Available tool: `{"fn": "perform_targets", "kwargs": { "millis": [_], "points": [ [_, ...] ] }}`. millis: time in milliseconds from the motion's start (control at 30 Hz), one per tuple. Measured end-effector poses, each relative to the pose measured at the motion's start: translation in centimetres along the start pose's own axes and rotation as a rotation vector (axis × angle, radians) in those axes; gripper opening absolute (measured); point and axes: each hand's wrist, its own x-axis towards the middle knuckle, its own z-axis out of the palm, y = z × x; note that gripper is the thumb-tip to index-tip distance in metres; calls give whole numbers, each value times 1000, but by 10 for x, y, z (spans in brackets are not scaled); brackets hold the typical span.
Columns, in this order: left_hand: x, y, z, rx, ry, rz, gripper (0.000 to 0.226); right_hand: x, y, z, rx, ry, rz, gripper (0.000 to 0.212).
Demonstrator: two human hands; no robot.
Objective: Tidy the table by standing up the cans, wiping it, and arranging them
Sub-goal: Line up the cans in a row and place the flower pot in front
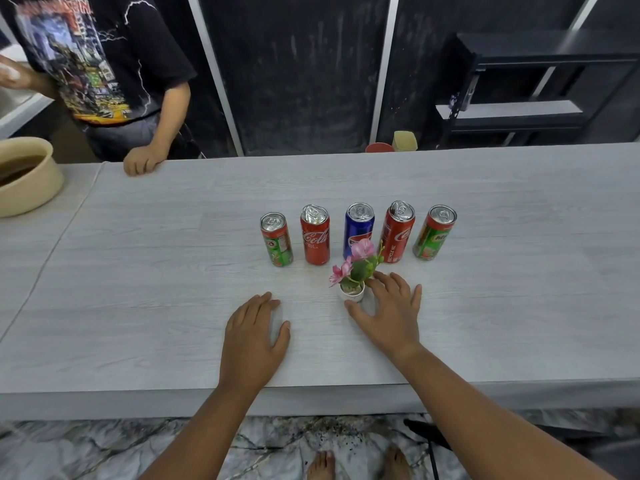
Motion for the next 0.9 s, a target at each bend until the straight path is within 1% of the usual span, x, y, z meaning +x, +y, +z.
{"fn": "perform_targets", "kwargs": {
  "millis": [100, 267, 433, 767, 900],
  "points": [
    [0, 0, 0, -4, 0, 2, 48, -1, 0, -2, -10, -26, -15, 67],
    [-1, 2, -1, -8, -12, -11, 50, -1, -1, -4, 30, -11, 5, 80],
    [-1, 3, -2, -10, -19, -15, 51, -1, -1, -3, 31, 11, -7, 72],
    [-1, 1, -2, 6, -31, -10, 50, -3, -2, -4, 29, 0, -14, 70],
    [-1, 0, 0, 8, -31, -16, 50, -4, -3, -6, 40, 4, -17, 66]
  ]
}}
